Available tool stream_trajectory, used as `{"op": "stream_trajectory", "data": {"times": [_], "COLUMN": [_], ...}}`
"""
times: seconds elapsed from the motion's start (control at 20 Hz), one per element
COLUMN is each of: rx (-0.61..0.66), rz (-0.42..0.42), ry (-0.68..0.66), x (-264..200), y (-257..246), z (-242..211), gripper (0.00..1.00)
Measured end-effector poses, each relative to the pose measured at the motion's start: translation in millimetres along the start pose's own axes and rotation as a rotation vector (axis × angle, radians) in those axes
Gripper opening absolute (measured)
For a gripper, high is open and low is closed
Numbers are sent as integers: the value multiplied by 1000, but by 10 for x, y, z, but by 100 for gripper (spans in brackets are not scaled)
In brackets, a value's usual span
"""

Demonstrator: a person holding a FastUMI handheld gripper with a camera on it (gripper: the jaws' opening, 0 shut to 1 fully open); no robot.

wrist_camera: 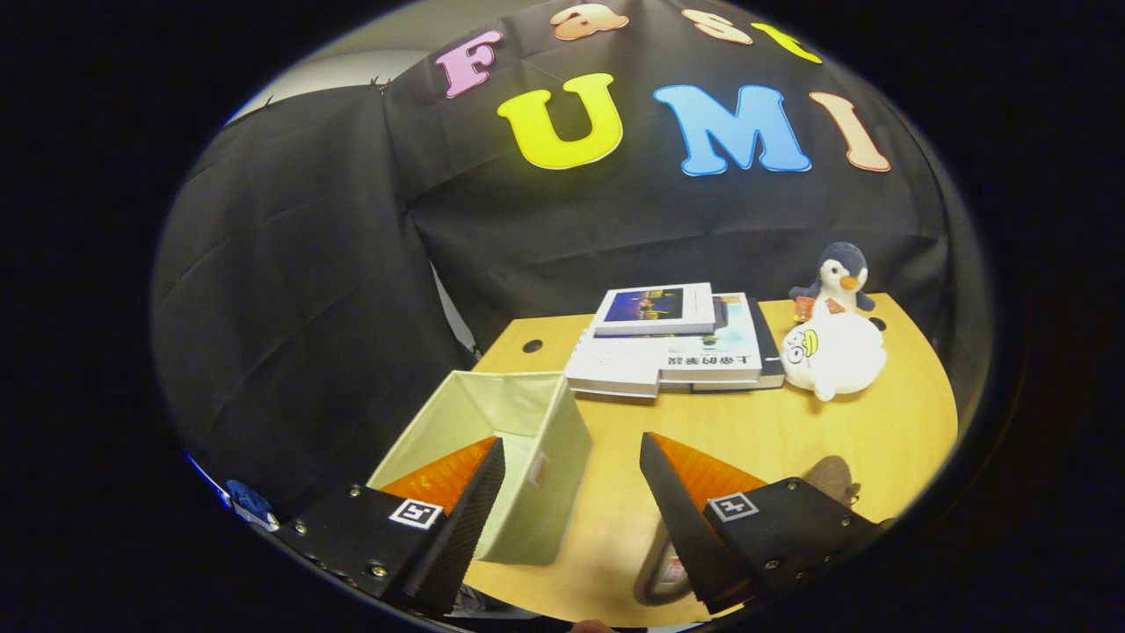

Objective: Open the storage box then place both shoes into the box .Put the left shoe in first, then the right shoe, with the right side of both shoes facing outward in a uniform manner.

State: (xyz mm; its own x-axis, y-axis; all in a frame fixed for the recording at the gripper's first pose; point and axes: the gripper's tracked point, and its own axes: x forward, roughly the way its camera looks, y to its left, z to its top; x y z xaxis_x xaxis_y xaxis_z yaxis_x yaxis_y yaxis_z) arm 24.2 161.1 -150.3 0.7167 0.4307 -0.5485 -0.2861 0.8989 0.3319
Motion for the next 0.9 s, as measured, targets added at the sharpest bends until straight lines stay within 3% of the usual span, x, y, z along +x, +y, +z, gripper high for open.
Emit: {"op": "stream_trajectory", "data": {"times": [0.5,0.9], "rx": [19,53], "rz": [-135,-182], "ry": [100,195], "x": [127,114], "y": [-866,-1123], "z": [-609,-1106], "gripper": [95,95]}}
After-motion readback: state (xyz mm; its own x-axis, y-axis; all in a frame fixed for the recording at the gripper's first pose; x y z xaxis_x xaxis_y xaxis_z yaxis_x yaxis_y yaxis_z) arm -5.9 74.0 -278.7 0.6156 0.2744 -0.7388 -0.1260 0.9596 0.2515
